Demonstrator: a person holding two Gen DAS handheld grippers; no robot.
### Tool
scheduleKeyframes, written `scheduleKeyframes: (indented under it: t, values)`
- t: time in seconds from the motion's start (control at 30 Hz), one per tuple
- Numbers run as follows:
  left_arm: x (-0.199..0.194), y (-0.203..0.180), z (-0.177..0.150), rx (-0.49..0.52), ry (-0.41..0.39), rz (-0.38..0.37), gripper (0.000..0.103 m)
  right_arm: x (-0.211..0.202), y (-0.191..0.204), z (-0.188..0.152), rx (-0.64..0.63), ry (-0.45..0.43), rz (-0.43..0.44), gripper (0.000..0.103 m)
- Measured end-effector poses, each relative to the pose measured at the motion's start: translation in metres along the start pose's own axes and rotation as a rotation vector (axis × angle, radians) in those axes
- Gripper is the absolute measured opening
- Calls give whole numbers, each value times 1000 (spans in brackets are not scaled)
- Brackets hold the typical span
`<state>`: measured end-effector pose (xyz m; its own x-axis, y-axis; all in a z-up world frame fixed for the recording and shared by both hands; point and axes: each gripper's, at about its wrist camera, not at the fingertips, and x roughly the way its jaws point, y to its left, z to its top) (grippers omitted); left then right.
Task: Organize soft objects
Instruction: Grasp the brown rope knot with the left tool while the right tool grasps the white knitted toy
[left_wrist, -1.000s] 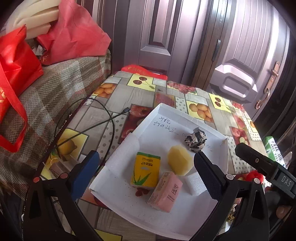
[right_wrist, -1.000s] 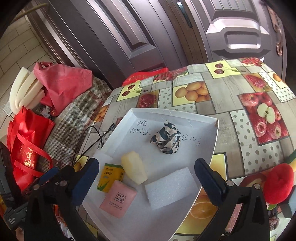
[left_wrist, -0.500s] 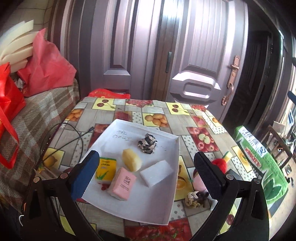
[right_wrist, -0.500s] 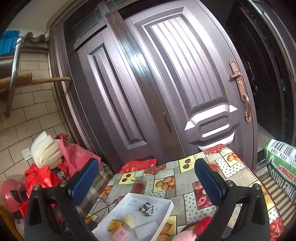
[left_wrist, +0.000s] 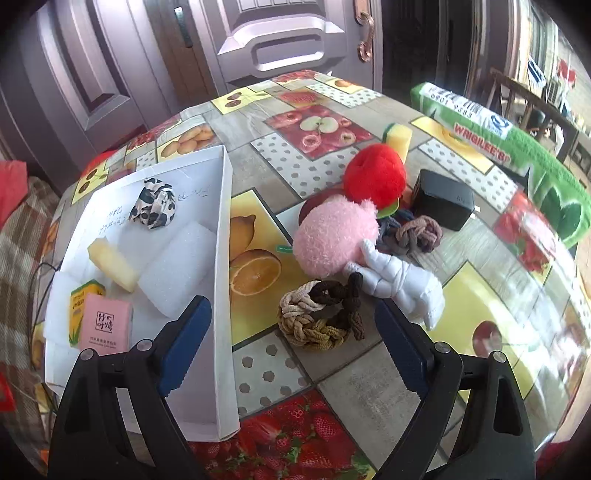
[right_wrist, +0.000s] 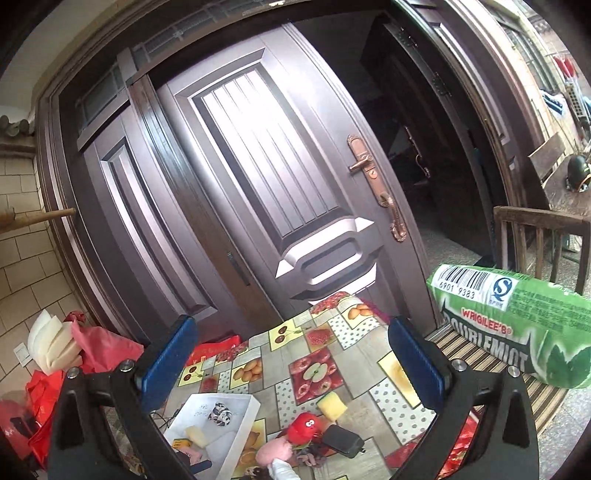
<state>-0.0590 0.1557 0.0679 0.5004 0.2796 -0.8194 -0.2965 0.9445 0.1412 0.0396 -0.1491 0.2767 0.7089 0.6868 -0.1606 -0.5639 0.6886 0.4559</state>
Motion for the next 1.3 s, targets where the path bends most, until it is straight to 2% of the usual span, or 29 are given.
scheduleKeyframes:
  t: [0.13, 0.23, 0.27, 0.3, 0.37, 0.47, 0.57, 0.63, 0.77, 0.87, 0.97, 1.1, 1.3]
  values:
    - [28, -17, 4, 120, 38, 35, 91, -25, -27, -9, 44, -58, -29, 103]
    - [50, -23, 3, 171, 104, 59, 91, -28, -45, -13, 76, -46, -51, 103]
    - [52, -24, 2, 168, 111, 47, 85, -25, -49, -12, 84, -31, -54, 103]
    - [51, -25, 2, 156, 104, 22, 65, -21, -53, -10, 87, -14, -59, 103]
    - [51, -29, 4, 136, 114, 5, 37, -20, -60, -6, 85, 1, -68, 103]
    - [42, -27, 1, 35, 97, -39, 34, -4, -59, -7, 46, 57, -36, 103]
    - [19, -15, -11, -111, 53, -79, 32, 27, -43, -28, -64, 174, 41, 103]
    - [-3, -6, -17, -158, -5, -70, 32, 55, -31, -58, -142, 309, 84, 103]
    - [-68, 28, -19, -260, -136, -50, 32, 106, -3, -141, -252, 634, 171, 103]
    - [-118, 59, -19, -310, -221, 13, 32, 126, 12, -192, -258, 776, 181, 103]
    - [-156, 84, -26, -340, -279, 76, 32, 138, 25, -223, -297, 813, 150, 103]
    - [-179, 103, -37, -339, -327, 128, 32, 156, 44, -248, -361, 814, 153, 101]
    - [-200, 110, -48, -367, -338, 153, 32, 184, 60, -292, -486, 924, 87, 71]
